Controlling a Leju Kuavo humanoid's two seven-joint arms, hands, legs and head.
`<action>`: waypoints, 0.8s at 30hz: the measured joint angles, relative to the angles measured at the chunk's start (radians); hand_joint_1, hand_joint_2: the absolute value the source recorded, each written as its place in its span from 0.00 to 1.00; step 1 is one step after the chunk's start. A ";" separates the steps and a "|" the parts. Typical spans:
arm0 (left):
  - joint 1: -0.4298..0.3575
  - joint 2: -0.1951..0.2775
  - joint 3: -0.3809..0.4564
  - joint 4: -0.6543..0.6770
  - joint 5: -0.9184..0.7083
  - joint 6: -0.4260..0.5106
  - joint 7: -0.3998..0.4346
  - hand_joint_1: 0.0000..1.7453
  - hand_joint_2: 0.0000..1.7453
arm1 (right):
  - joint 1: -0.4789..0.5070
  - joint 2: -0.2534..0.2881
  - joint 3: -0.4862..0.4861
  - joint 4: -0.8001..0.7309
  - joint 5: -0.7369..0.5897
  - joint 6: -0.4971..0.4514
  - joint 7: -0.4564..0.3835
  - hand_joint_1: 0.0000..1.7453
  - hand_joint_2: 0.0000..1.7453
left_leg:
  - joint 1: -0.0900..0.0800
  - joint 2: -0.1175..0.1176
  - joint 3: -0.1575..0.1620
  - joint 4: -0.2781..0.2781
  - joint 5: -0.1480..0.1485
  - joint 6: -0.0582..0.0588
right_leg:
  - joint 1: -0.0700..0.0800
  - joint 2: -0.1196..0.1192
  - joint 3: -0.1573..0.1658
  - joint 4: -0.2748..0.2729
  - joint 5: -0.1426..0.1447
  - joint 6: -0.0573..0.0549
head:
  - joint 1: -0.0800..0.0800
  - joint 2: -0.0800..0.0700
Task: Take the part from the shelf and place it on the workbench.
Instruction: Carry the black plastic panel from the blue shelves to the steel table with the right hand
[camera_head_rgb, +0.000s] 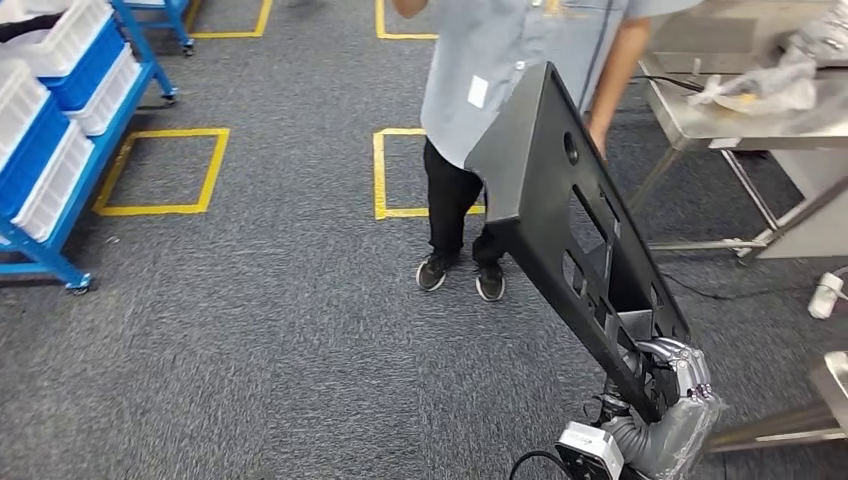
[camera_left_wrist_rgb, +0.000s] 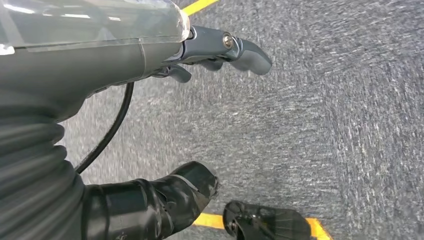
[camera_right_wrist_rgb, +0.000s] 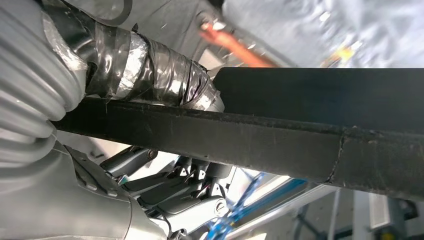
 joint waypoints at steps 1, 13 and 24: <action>0.000 0.000 0.000 0.000 0.000 0.000 0.000 0.00 1.00 | 0.001 0.000 0.000 0.000 -0.001 0.000 -0.001 1.00 1.00 | -0.001 0.014 0.000 0.000 -0.001 0.000 | 0.000 -0.004 0.005 -0.004 0.011 0.000 | 0.000 0.000; -0.010 -0.004 0.000 0.000 -0.003 0.000 0.002 0.00 1.00 | -0.003 0.000 -0.001 -0.006 -0.008 0.000 0.003 1.00 1.00 | -0.002 -0.005 -0.051 0.156 -0.111 -0.036 | 0.005 -0.008 0.156 -0.297 0.129 -0.054 | -0.002 0.000; -0.008 -0.004 0.000 0.000 -0.002 0.002 -0.008 0.00 1.00 | -0.002 0.000 -0.001 -0.006 -0.007 0.000 0.005 1.00 1.00 | 0.011 -0.086 -0.003 0.017 -0.009 -0.028 | -0.005 0.117 0.126 -0.263 0.127 -0.016 | -0.002 0.000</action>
